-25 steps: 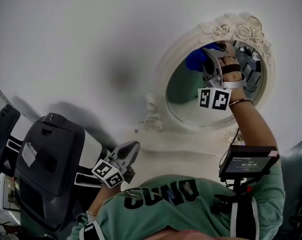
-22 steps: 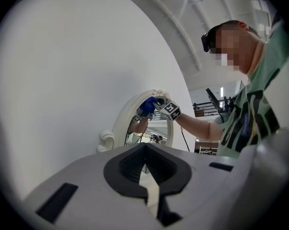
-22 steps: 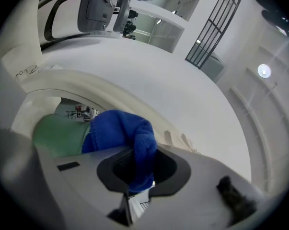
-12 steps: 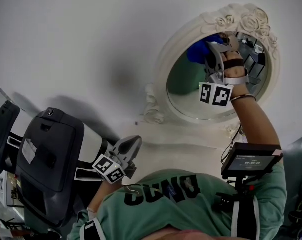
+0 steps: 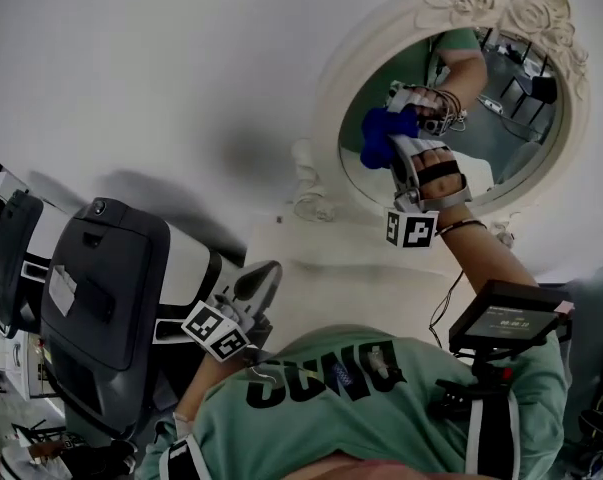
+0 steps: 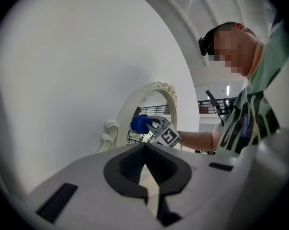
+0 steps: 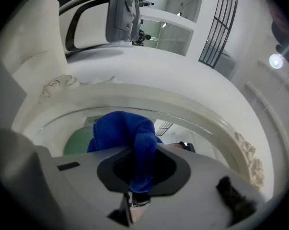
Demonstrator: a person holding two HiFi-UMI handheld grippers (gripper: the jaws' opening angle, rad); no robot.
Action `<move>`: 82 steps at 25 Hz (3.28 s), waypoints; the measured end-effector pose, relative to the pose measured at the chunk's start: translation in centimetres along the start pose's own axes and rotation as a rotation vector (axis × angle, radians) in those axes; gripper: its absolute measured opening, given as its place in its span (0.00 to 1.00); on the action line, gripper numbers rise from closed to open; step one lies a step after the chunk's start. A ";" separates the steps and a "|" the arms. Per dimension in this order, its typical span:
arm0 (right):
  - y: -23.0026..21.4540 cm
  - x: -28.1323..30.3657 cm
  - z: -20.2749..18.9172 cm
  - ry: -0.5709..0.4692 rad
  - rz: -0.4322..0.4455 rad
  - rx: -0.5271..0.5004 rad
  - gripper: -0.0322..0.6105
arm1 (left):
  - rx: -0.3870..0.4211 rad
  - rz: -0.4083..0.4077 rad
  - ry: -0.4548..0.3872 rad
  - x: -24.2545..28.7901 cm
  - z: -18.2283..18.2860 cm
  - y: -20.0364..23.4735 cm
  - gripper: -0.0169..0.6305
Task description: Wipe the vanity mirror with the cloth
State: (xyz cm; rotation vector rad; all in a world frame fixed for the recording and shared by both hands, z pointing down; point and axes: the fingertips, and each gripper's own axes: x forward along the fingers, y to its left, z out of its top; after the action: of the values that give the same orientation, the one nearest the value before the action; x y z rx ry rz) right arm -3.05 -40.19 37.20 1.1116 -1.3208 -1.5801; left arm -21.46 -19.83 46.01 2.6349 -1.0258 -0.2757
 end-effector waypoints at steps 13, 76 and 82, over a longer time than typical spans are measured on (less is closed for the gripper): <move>21.5 -2.7 2.5 -0.065 0.296 0.092 0.13 | -0.016 0.094 0.079 -1.3 -1.6 1.5 0.04; 24.5 -4.5 -0.2 0.036 0.361 0.091 0.13 | -0.024 0.098 0.105 -2.0 -2.4 0.2 0.04; 24.7 -4.1 0.0 0.052 0.389 0.143 0.13 | -0.013 0.087 0.106 -1.8 -2.7 -0.1 0.04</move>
State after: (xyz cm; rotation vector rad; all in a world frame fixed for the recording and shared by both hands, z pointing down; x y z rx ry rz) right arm -1.02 -40.19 62.16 0.9038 -1.5272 -1.1802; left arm -21.93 -17.95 48.63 2.5547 -1.0959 -0.1211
